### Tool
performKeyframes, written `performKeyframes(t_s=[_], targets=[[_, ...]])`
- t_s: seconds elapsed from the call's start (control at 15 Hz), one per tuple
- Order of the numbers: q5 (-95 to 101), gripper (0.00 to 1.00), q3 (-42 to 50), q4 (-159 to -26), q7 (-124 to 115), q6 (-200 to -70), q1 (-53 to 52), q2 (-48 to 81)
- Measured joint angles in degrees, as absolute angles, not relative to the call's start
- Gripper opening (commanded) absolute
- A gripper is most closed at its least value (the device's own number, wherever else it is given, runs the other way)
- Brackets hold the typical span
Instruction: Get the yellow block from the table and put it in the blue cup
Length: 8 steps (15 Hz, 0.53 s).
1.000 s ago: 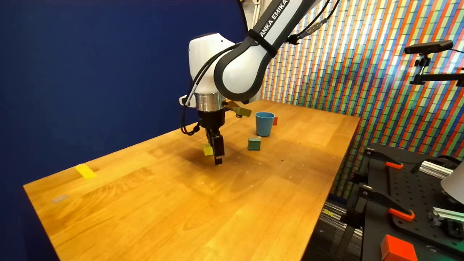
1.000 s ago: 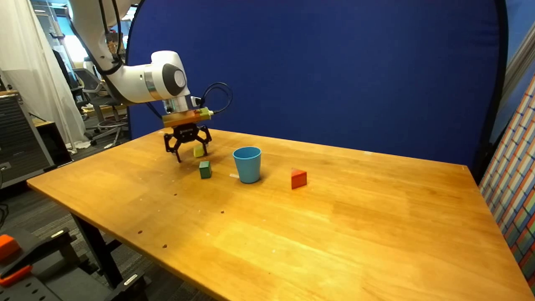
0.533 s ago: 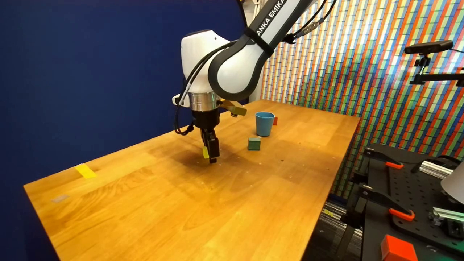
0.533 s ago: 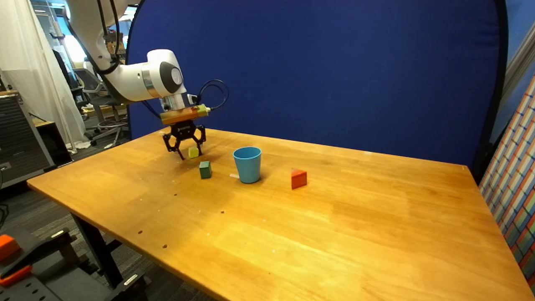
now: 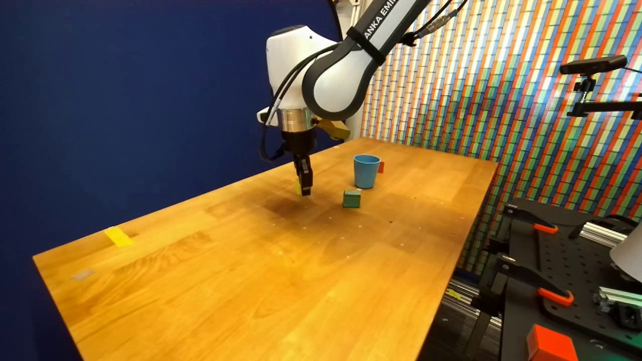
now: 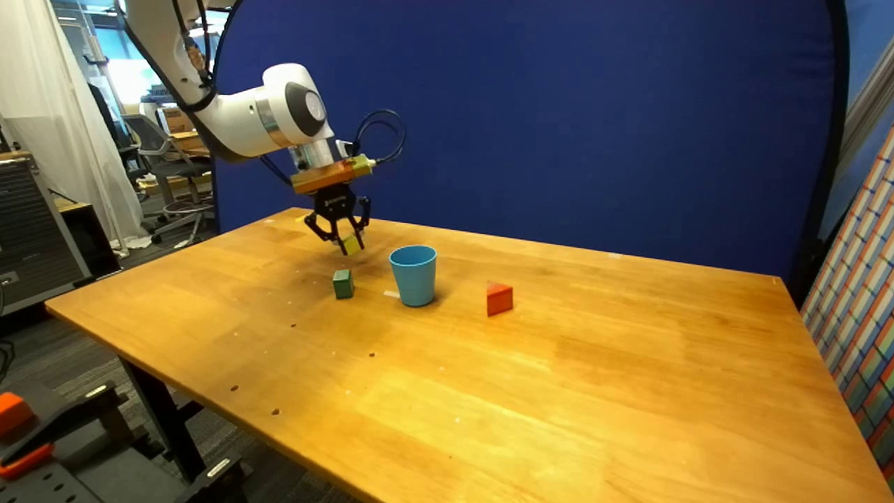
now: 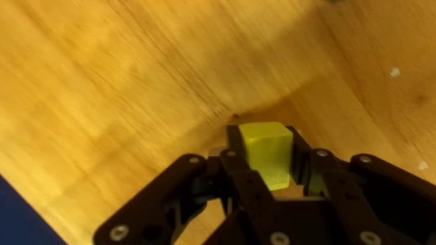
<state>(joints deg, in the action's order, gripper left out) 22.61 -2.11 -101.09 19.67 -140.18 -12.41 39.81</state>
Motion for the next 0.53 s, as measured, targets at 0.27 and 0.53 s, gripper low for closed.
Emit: performKeyframes(t_s=[0.27, 0.53], targets=[[28.2, 0.13, 5.2, -106.1, 12.8, -139.7, -11.4, 32.6], [32.7, 0.13, 9.9, -111.3, 6.5, -137.6, -9.0, 25.1]])
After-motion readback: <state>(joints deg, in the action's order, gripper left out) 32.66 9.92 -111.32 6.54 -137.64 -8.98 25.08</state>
